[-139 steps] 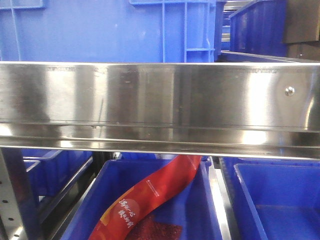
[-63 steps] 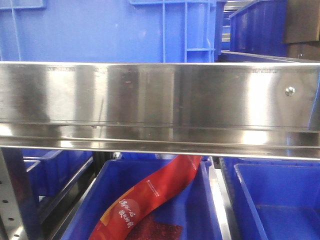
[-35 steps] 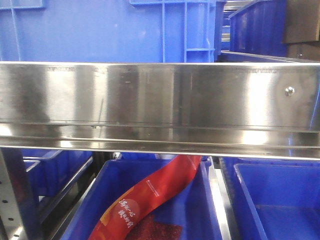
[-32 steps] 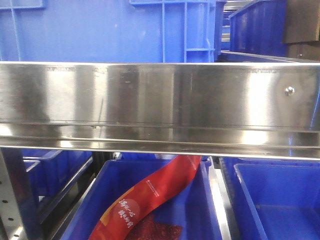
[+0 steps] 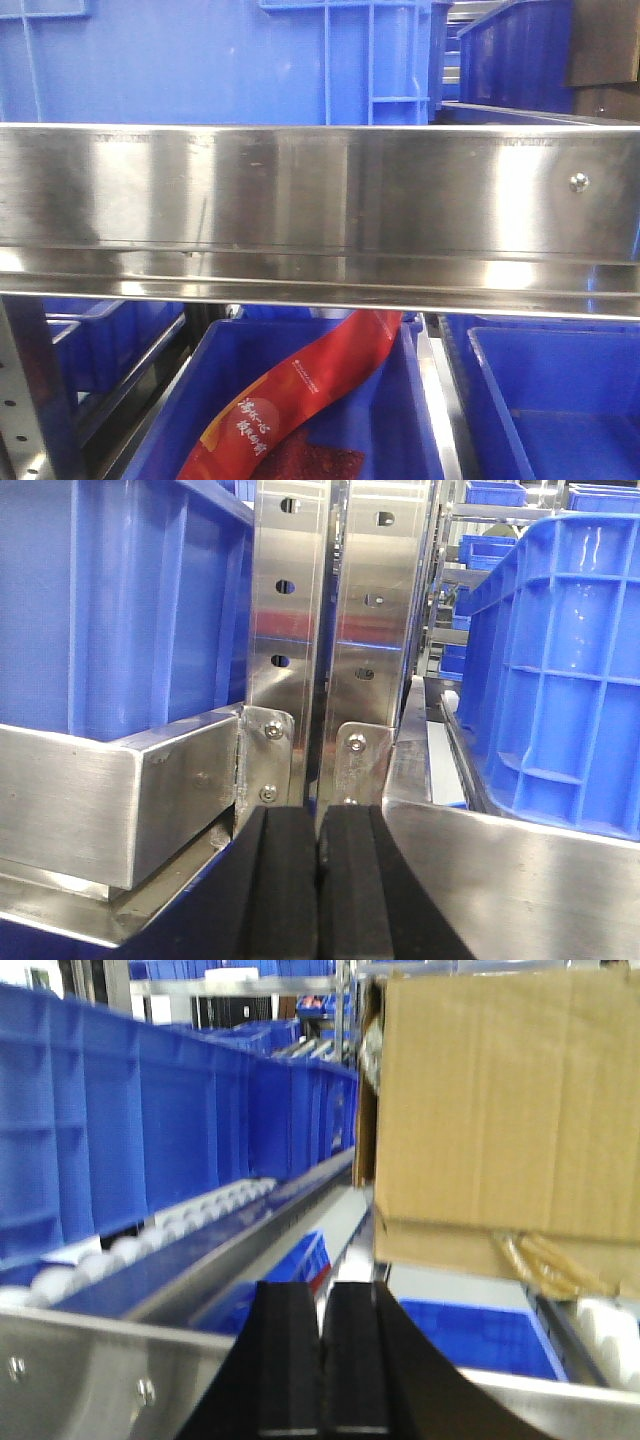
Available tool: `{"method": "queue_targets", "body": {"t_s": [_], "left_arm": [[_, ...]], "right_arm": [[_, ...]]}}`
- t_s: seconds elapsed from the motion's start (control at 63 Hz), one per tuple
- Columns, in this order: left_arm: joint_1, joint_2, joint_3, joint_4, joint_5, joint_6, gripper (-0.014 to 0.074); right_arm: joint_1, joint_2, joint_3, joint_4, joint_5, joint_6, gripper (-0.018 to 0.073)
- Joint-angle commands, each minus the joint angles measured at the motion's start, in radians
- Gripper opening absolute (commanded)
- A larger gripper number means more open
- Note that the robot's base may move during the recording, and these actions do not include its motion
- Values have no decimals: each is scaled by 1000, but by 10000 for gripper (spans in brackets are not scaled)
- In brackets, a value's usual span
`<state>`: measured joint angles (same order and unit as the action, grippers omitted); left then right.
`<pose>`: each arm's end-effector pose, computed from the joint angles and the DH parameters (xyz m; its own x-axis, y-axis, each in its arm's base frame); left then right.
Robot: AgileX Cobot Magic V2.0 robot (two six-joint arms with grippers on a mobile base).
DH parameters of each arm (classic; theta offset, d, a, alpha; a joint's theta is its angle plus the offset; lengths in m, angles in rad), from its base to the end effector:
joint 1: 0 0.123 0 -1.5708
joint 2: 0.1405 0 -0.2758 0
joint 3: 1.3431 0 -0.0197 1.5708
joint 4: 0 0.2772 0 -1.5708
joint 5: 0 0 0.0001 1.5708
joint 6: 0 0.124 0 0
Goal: Grab PVC pipe and place in blue bin
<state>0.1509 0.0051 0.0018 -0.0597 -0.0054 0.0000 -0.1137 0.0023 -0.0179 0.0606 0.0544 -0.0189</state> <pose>0.1240 0.0189 0.2154 0.0934 -0.0461 -0.9946 -0.1453 0.9876 -0.0595 0.1238 -0.0137 0.2162 0.0527 0.0358 -0.9980 0.1081 0.9933 0.0414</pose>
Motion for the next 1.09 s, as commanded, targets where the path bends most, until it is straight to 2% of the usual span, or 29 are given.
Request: {"method": "queue_targets", "body": {"t_s": [0.0,0.254,0.46,0.777,0.968,1.079], "left_arm": [[-7,-5,-2,-7,-19,0,-111],[-7,-5,-2,-7,-19,0,-111],[-7,-5,-2,-7,-19,0,-111],[-7,-5,-2,-7,-19,0,-111],[-7,-5,-2,-7,-19,0,-111],[-7,-5,-2,-7,-19,0,-111]], "right_arm": [[-7,-2,18,-13,-40,2,-169],[-7,-2,18,-7,-54,2,-169],[-49,-2,18,-7,-14,2,-169],[-63,-2,18,-13,56,2,-169],[-65,-2,18,-20,41,2,-169],[-92,-2,18,-20,30,2,-169]]}}
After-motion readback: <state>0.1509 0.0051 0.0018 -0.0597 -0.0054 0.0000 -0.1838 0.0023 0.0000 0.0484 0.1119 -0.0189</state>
